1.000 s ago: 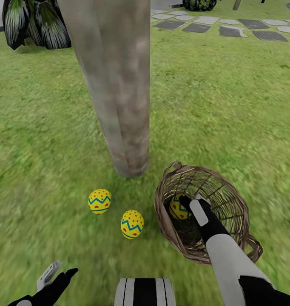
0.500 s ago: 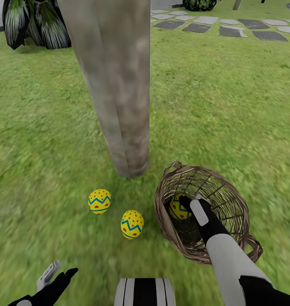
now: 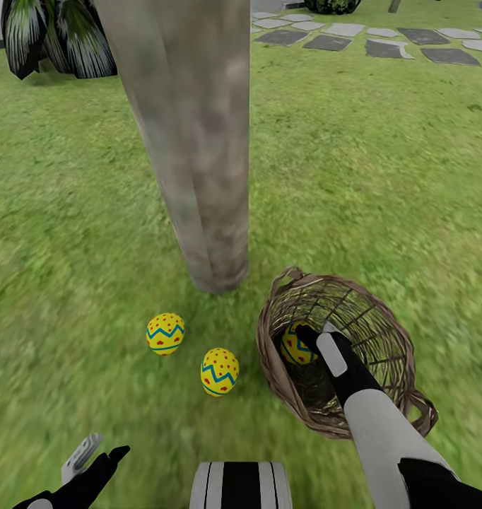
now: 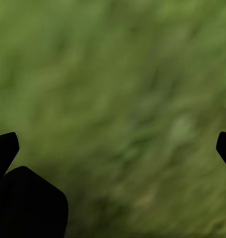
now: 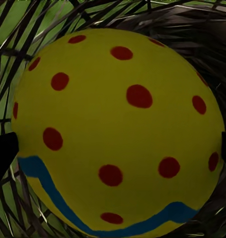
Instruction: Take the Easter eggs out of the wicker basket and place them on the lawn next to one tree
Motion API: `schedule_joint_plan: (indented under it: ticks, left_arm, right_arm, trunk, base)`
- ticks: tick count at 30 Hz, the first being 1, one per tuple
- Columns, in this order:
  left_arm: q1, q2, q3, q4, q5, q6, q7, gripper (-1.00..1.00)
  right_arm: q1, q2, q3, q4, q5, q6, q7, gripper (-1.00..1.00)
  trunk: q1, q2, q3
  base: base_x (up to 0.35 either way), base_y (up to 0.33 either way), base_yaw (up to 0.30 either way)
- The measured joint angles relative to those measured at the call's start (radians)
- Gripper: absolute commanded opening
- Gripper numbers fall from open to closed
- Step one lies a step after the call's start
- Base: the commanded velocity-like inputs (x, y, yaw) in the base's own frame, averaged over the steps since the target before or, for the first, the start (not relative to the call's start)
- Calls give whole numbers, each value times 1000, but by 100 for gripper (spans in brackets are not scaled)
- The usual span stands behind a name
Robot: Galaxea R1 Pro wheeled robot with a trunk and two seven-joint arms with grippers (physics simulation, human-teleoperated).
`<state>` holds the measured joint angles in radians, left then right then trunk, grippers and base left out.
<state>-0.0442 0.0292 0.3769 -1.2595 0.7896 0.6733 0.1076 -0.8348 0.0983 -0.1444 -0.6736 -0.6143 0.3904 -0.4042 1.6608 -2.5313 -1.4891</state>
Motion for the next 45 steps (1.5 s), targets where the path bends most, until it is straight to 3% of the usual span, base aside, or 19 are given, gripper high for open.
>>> schedule_joint_plan:
  ticks: [5, 17, 18, 26, 32, 45]
  left_arm:
    - [0, 0, 0, 0, 0, 0, 0, 100]
    - [0, 0, 0, 0, 0, 0, -2, 100]
    - [0, 0, 0, 0, 0, 0, -2, 100]
    - [0, 1, 0, 1, -1, 0, -1, 100]
    - [0, 2, 2, 64, -1, 0, -3, 100]
    - [0, 2, 3, 74, -5, 0, -3, 100]
  right_arm:
    - [0, -1, -1, -25, 6, 3, -1, 100]
    - [0, -1, 0, -24, 5, 2, -1, 100]
    - [0, -1, 0, -24, 5, 2, -1, -100]
    - [0, -1, -2, -26, 5, 7, -1, -100]
    - [0, -1, -2, -31, 11, 28, -1, -100]
    - [0, -1, -2, -32, 9, 27, -2, -100]
  trunk:
    - [1, -1, -11]
    - [1, -1, -12]
    - [1, -1, -12]
    - [1, -1, -12]
    - [1, -1, -12]
    - [1, -1, -12]
  base:
    - [0, 0, 0]
    - [0, 0, 0]
    - [0, 0, 0]
    - [0, 0, 0]
    - [0, 0, 0]
    - [0, 0, 0]
